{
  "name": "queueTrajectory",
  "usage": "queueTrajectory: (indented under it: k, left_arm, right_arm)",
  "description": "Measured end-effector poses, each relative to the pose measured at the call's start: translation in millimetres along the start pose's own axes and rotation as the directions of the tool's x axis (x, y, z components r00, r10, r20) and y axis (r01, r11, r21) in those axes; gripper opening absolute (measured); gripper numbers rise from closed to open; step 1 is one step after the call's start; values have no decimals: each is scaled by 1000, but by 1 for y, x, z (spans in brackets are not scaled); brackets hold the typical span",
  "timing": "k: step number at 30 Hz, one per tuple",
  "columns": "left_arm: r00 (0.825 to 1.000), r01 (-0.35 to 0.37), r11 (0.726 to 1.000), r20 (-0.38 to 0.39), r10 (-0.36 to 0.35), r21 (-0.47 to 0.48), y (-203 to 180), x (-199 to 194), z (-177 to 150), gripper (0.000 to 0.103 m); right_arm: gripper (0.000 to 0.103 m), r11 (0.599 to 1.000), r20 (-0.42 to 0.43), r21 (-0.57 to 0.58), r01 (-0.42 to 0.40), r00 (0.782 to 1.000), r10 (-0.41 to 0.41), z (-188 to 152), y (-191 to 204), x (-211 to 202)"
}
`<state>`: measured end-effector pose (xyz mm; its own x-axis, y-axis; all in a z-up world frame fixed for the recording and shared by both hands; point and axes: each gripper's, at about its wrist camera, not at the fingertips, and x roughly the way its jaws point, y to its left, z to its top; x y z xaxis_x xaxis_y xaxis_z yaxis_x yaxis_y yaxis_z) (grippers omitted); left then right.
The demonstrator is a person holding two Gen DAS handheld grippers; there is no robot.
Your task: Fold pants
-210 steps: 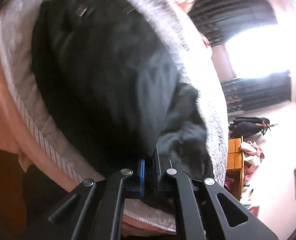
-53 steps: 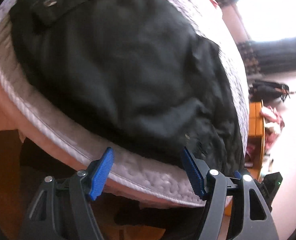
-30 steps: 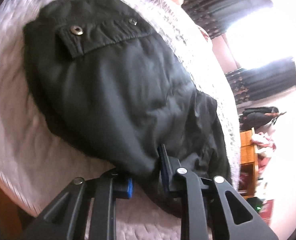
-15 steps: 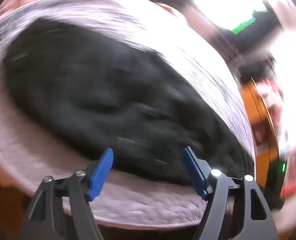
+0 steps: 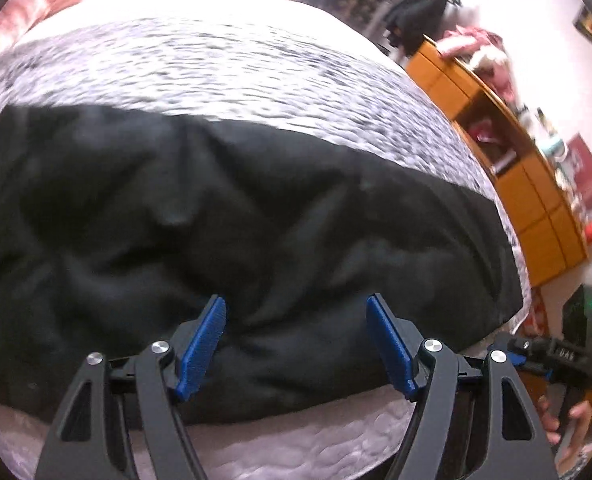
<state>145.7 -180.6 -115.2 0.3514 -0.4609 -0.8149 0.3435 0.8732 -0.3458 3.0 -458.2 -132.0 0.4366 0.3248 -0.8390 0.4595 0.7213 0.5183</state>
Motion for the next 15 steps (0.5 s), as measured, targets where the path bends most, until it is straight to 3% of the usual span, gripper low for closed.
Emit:
queueTrajectory:
  k: [7, 11, 14, 15]
  left_arm:
    - [997, -51, 998, -49, 52, 26, -5, 39, 0, 77]
    - [997, -48, 998, -52, 50, 34, -8, 40, -2, 81]
    - [998, -29, 1000, -50, 29, 11, -2, 38, 0, 80]
    - [998, -26, 1000, -50, 26, 3, -1, 36, 1, 78]
  right_arm:
    - [74, 995, 49, 98, -27, 999, 23, 30, -49, 3]
    - [70, 991, 131, 114, -69, 990, 53, 48, -61, 2]
    - [37, 986, 139, 125, -112, 986, 95, 57, -62, 4]
    - [20, 982, 148, 122, -144, 981, 126, 60, -60, 1]
